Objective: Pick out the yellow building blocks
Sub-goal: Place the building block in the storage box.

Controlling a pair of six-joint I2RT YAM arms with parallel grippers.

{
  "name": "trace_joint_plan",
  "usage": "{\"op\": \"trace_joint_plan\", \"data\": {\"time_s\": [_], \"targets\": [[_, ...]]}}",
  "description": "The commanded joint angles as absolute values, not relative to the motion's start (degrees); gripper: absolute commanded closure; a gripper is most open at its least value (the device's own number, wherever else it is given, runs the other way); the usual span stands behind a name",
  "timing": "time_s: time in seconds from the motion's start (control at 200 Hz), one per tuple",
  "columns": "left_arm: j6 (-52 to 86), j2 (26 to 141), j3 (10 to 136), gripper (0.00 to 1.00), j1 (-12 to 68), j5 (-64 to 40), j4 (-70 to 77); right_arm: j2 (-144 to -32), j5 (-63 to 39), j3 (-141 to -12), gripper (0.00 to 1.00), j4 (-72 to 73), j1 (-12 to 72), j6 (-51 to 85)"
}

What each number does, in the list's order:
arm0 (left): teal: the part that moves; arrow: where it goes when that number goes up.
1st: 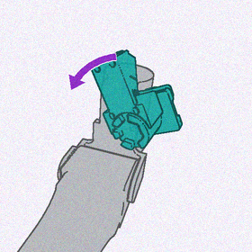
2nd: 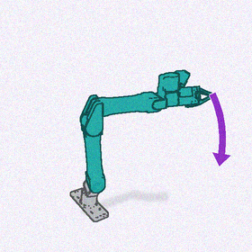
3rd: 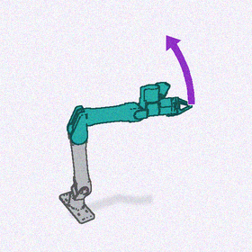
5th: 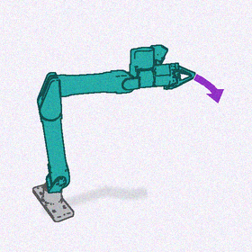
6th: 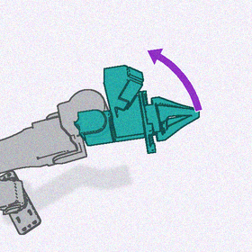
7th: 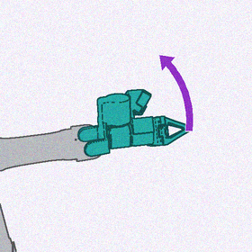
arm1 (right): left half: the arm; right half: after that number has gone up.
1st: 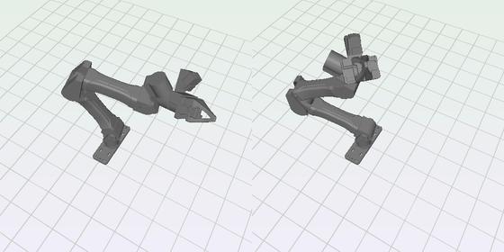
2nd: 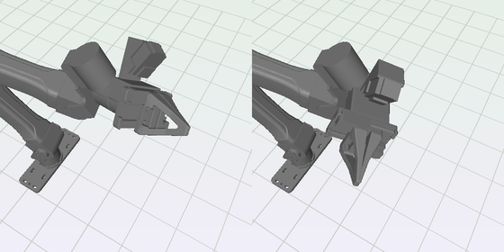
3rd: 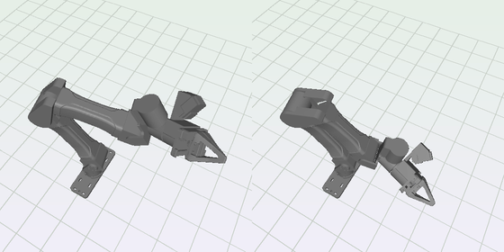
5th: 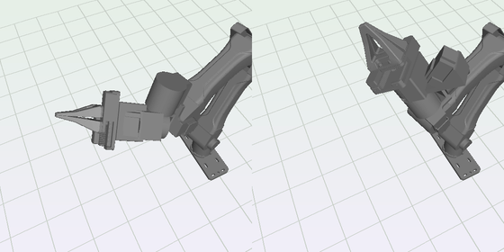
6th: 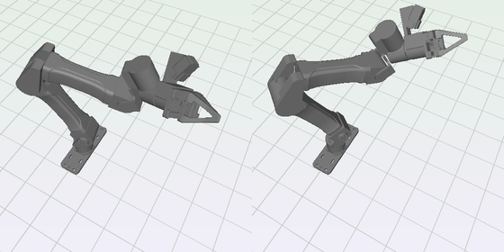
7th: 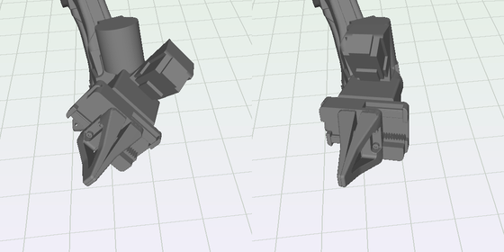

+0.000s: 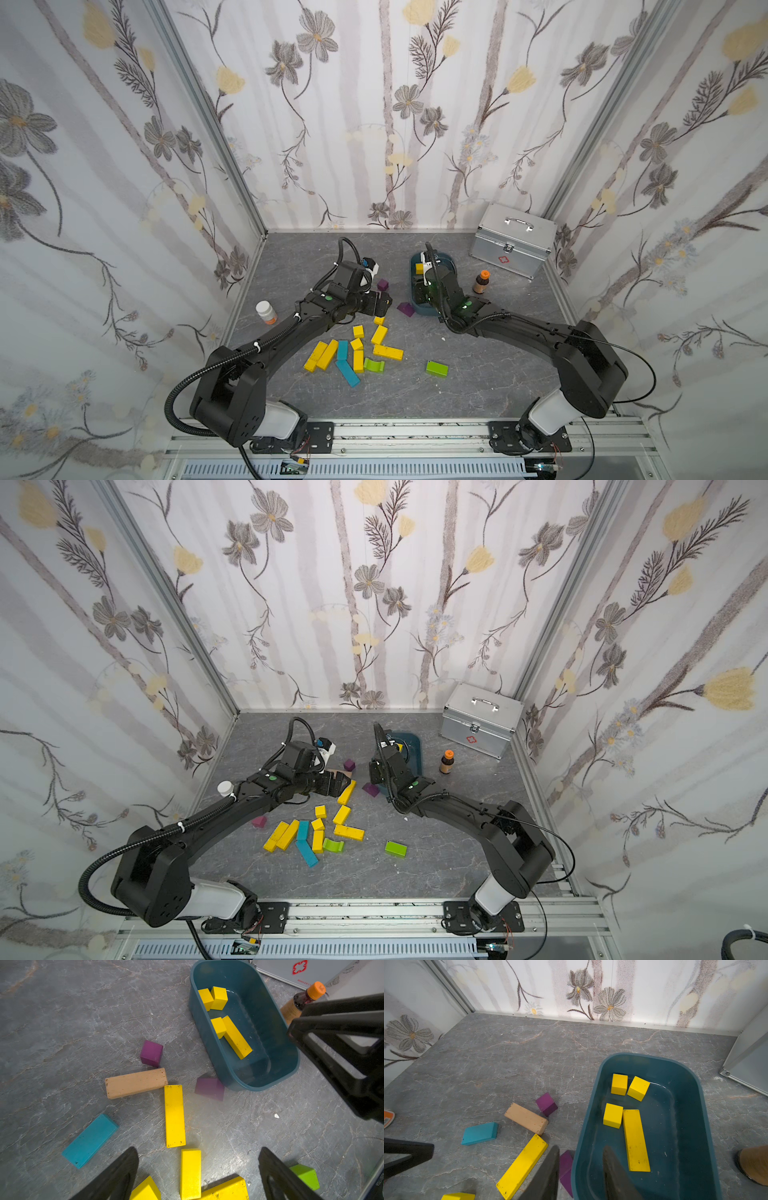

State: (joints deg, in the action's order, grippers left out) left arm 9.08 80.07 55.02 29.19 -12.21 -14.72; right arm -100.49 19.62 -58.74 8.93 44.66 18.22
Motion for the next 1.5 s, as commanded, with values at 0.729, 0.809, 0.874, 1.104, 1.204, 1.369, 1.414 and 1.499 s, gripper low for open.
{"op": "trace_joint_plan", "data": {"time_s": [0.729, 0.809, 0.874, 1.104, 1.204, 1.369, 1.414, 1.499], "targets": [[16.85, 65.85, 42.35, 0.08, 29.24, -7.56, -25.01, -98.22, 12.25, -53.96, 0.63, 7.99, 54.71, 21.71], [17.63, 65.66, 41.77, 0.08, 29.26, -7.60, -24.92, -97.71, 11.10, -52.60, 0.63, 7.72, 54.81, 22.64], [18.09, 65.41, 41.10, 0.08, 29.27, -7.82, -24.57, -97.67, 10.25, -52.26, 0.63, 6.69, 54.97, 23.07], [18.80, 65.63, 39.29, 0.13, 29.22, -8.14, -23.53, -96.86, 8.21, -50.29, 0.64, 5.89, 56.12, 23.95], [18.38, 66.24, 39.31, 0.16, 29.27, -8.62, -23.57, -96.88, 7.01, -49.97, 0.64, 5.73, 56.59, 24.17], [17.91, 67.31, 39.79, 0.19, 29.26, -7.03, -24.07, -97.81, 5.65, -50.26, 0.64, 5.45, 56.95, 23.47], [18.27, 67.65, 39.97, 0.20, 29.25, -6.50, -23.83, -98.09, 5.47, -50.36, 0.64, 5.59, 57.04, 23.23], [19.65, 68.23, 39.61, 0.20, 29.22, -6.84, -21.83, -98.47, 5.53, -50.54, 0.64, 6.14, 57.04, 22.77]]}}
